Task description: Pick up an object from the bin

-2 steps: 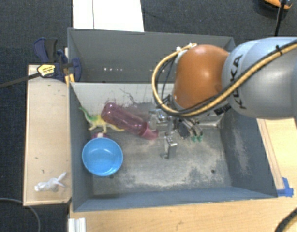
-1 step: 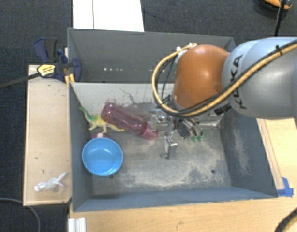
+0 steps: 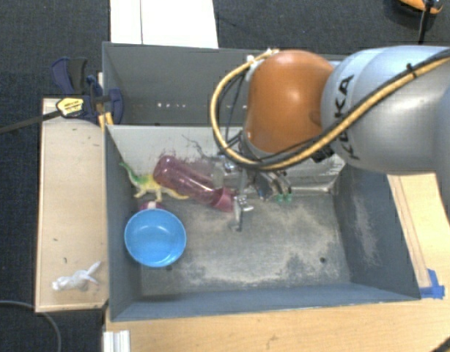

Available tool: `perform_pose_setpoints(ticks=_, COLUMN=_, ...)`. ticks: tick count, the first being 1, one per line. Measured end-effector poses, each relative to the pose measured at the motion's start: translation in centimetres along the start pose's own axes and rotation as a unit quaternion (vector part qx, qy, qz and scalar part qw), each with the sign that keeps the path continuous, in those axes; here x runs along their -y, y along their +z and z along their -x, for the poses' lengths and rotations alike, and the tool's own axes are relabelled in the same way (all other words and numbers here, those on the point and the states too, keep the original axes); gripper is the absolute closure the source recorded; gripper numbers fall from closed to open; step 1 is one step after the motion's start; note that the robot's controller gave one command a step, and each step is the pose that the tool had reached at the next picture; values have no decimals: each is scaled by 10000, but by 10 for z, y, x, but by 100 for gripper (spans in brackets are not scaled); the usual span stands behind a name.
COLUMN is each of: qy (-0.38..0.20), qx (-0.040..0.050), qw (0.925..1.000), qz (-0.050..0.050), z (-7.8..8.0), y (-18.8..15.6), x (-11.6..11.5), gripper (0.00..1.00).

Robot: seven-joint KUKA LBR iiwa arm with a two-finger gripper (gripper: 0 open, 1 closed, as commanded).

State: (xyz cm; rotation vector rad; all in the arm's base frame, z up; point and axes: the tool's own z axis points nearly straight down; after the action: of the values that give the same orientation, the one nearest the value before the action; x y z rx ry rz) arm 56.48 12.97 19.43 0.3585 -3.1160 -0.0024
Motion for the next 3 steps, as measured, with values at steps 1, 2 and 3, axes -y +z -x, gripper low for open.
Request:
perform_pose_setpoints(ticks=1, qy=-116, qx=33, qw=9999, qz=12, z=-30, y=0, x=-30, gripper=0)
perform_pose_setpoints(ticks=2, qy=-101, qx=13, qw=9999, qz=3, z=-43, y=5, x=-41, gripper=0)
perform_pose_setpoints(ticks=3, qy=-511, qx=27, qw=9987, qz=10, z=-51, y=-10, x=-62, gripper=0)
